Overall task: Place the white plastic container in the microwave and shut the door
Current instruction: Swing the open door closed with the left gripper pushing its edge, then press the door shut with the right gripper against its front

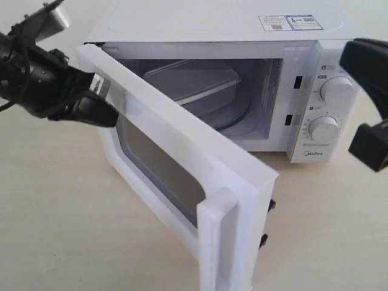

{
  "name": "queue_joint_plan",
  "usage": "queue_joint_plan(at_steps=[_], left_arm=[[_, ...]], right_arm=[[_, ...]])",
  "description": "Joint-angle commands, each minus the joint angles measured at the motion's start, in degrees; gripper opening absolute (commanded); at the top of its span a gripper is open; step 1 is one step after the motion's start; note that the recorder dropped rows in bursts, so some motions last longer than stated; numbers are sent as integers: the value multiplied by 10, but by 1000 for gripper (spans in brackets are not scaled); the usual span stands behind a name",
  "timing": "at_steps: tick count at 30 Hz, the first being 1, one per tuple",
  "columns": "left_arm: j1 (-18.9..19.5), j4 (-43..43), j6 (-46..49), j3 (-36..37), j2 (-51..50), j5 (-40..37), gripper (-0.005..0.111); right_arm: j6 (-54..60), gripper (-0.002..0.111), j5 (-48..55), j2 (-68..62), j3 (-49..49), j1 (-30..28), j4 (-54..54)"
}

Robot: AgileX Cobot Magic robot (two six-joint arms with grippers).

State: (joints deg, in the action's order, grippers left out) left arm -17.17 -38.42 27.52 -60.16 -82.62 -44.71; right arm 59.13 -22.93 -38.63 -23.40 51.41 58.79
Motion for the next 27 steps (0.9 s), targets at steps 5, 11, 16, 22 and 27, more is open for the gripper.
queue_joint_plan(at_steps=[5, 11, 16, 22, 27], left_arm=[[-8, -158, 160, -4, 0, 87, 4], [-8, -231, 257, -4, 0, 38, 4], [-8, -275, 295, -4, 17, 13, 4], [-8, -251, 295, -4, 75, 13, 4], [-8, -178, 253, -4, 136, 13, 4]], right_arm=[[-45, 0, 166, 2, -2, -3, -58], [-57, 0, 152, -18, -2, -3, -55], [-85, 0, 48, -140, -3, -3, -55], [-126, 0, -79, -345, -68, -3, -70], [-128, 0, -90, -443, -138, -6, -49]])
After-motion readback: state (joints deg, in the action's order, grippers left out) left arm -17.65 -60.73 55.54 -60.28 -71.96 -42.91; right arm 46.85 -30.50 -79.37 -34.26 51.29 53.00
